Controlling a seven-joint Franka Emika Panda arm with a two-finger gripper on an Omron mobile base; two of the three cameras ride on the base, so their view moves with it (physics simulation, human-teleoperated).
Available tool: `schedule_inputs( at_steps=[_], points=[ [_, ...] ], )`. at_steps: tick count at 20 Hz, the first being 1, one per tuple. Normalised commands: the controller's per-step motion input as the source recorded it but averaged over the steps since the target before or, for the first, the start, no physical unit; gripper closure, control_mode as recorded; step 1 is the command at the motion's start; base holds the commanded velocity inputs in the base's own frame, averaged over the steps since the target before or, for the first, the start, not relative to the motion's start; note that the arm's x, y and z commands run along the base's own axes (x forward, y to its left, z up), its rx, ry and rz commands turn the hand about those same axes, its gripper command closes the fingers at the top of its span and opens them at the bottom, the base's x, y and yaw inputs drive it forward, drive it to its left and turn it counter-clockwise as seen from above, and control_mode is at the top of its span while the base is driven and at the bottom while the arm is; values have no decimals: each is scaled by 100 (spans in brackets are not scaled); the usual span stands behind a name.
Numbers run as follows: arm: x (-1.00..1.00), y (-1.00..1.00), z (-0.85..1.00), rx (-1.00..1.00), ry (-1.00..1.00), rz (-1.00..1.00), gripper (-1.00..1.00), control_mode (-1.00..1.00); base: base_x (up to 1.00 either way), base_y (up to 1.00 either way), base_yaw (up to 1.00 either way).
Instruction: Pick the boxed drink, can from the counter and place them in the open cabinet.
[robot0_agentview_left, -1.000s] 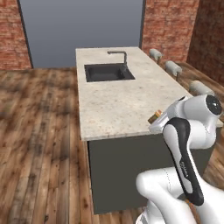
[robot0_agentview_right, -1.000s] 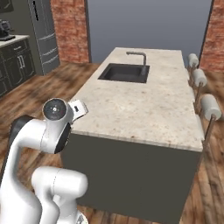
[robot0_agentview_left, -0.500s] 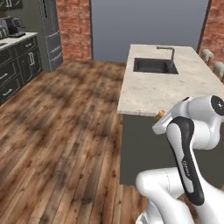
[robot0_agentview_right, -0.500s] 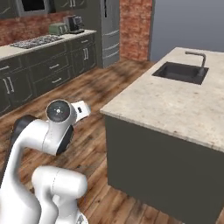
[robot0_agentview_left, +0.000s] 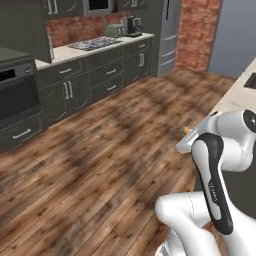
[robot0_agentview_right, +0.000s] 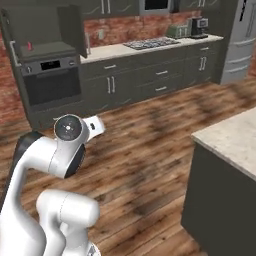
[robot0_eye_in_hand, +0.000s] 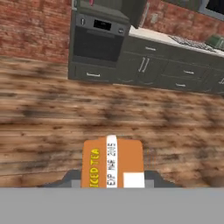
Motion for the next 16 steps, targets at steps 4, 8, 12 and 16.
schedule_inputs(
  at_steps=[4,8,12,16],
  points=[
    [0,0,0,0,0,0,100,100,-52,0,82],
    [0,0,0,0,0,0,100,100,-45,0,78],
    [0,0,0,0,0,0,100,100,-27,0,60],
    [0,0,0,0,0,0,100,100,-8,-1,40]
  ],
)
